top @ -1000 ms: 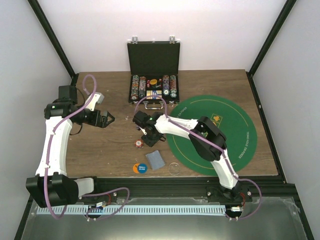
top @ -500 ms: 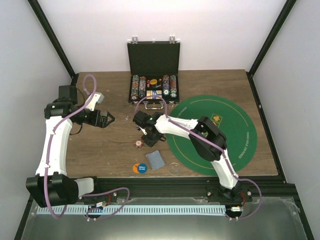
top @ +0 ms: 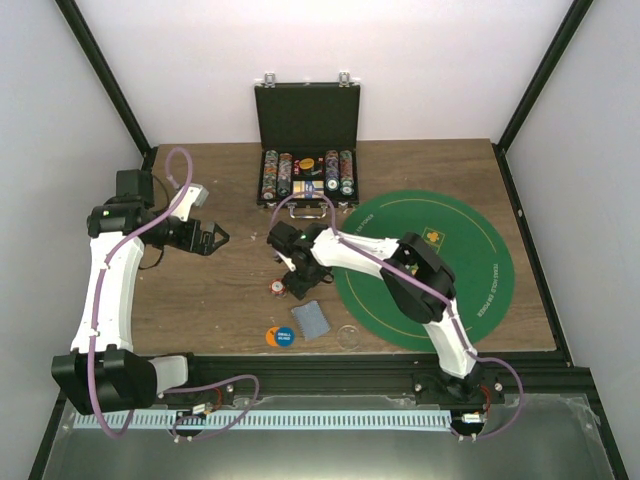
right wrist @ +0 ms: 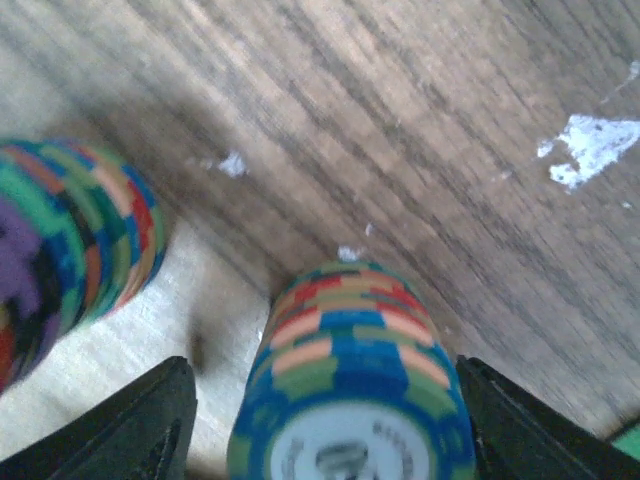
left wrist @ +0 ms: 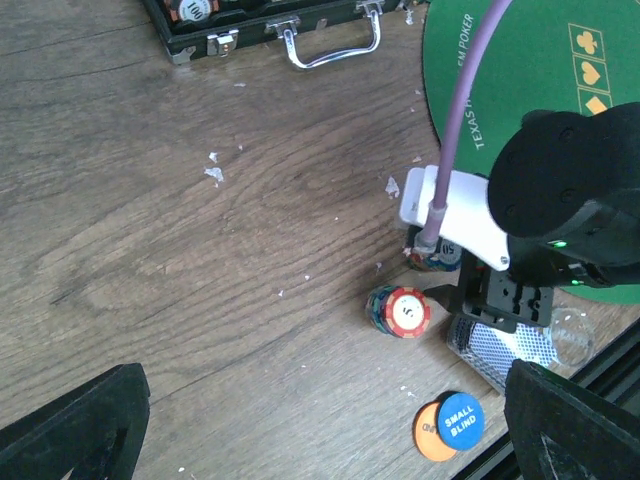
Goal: Distribute texas hold em gaming equipment
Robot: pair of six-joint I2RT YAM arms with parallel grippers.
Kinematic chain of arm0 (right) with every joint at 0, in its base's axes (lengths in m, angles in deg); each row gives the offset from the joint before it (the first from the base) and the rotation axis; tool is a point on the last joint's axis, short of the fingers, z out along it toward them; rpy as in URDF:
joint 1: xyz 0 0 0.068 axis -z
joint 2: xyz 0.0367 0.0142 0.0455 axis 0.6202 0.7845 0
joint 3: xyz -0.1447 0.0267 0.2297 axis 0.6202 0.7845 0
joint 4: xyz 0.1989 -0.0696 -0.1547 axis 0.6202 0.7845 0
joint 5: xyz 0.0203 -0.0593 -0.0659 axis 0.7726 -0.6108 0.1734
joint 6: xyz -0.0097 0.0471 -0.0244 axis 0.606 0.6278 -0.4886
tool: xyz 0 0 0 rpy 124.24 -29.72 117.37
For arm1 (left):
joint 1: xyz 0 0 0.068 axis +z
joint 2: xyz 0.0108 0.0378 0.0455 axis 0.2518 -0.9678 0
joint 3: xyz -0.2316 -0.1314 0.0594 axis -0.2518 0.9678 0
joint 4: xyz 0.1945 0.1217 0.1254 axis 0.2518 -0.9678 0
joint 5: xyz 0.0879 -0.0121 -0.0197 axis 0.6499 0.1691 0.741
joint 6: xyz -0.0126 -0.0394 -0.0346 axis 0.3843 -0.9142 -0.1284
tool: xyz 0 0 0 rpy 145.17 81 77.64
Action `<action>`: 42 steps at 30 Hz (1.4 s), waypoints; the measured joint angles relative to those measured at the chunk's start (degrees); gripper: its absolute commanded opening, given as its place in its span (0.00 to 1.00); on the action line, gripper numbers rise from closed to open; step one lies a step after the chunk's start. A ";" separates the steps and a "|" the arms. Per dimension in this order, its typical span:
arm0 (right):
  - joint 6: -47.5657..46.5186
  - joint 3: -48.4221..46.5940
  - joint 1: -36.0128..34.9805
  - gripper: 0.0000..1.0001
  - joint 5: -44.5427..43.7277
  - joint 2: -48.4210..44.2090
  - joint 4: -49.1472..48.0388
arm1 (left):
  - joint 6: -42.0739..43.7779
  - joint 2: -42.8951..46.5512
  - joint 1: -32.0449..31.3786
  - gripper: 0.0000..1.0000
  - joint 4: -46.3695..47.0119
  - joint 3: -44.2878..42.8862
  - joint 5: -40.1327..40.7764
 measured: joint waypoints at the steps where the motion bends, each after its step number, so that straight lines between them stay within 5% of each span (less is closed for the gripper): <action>1: -0.11 0.00 0.00 0.76 0.04 -0.44 0.66 | 0.04 0.00 0.00 0.98 0.00 0.00 -0.04; 10: 2.86 1.05 0.00 0.92 1.95 -17.29 4.11 | 0.17 0.24 0.00 0.98 -0.42 0.00 -0.11; 18: 14.05 25.14 0.00 1.00 4.39 -36.74 7.41 | 0.35 0.79 0.00 0.98 -0.83 -0.04 -0.33; 25: 23.17 38.47 -4.07 1.00 7.69 -37.31 6.80 | 0.35 0.81 0.00 0.98 -0.85 -0.55 -0.52; 42: 25.46 36.11 -9.20 0.82 4.11 -25.18 1.31 | 0.35 0.83 0.00 0.98 -0.85 -0.55 -0.50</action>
